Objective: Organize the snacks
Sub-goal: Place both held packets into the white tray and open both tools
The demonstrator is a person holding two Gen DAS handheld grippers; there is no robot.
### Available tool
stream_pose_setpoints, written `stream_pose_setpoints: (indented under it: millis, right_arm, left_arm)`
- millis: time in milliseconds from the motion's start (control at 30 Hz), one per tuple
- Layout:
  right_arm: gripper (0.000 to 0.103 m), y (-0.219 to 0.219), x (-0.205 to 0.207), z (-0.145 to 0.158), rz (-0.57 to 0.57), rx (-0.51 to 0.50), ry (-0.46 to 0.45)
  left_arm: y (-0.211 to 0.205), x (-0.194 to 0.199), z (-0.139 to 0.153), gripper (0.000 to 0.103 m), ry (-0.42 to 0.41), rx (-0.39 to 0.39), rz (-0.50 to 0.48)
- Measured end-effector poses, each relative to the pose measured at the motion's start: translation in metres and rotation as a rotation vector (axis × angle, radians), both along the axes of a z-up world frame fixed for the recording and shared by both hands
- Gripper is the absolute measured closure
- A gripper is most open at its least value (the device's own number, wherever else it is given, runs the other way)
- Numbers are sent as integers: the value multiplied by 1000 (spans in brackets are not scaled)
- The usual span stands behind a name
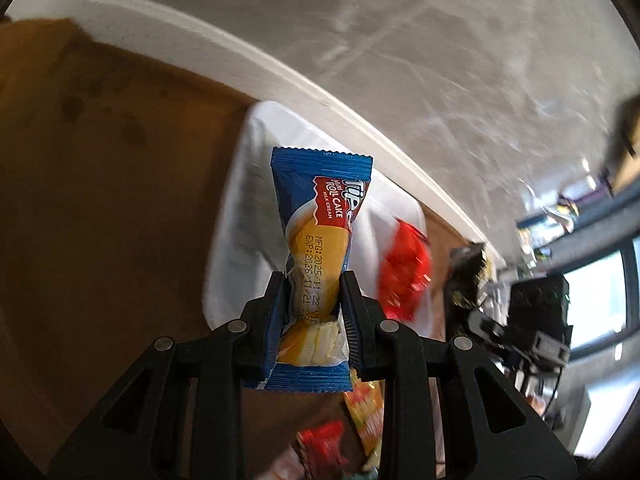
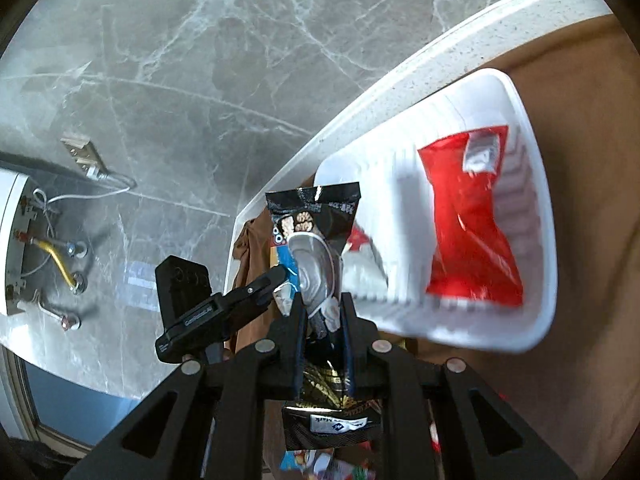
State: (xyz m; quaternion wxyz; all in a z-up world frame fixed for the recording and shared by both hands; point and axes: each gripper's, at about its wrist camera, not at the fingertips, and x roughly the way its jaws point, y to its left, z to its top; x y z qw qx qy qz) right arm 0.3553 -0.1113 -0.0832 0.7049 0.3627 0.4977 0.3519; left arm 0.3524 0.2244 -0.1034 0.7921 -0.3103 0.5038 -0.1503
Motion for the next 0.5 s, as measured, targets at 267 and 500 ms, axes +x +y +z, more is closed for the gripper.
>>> stream_pose_setpoints:
  millis: [267, 500]
  right_arm:
    - [86, 11, 25, -27, -41, -47, 49]
    - [81, 25, 43, -31, -59, -162, 32]
  left_arm:
    - [-12, 39, -18, 78, -4, 32, -23]
    - [-39, 51, -15, 74, -33, 163, -82]
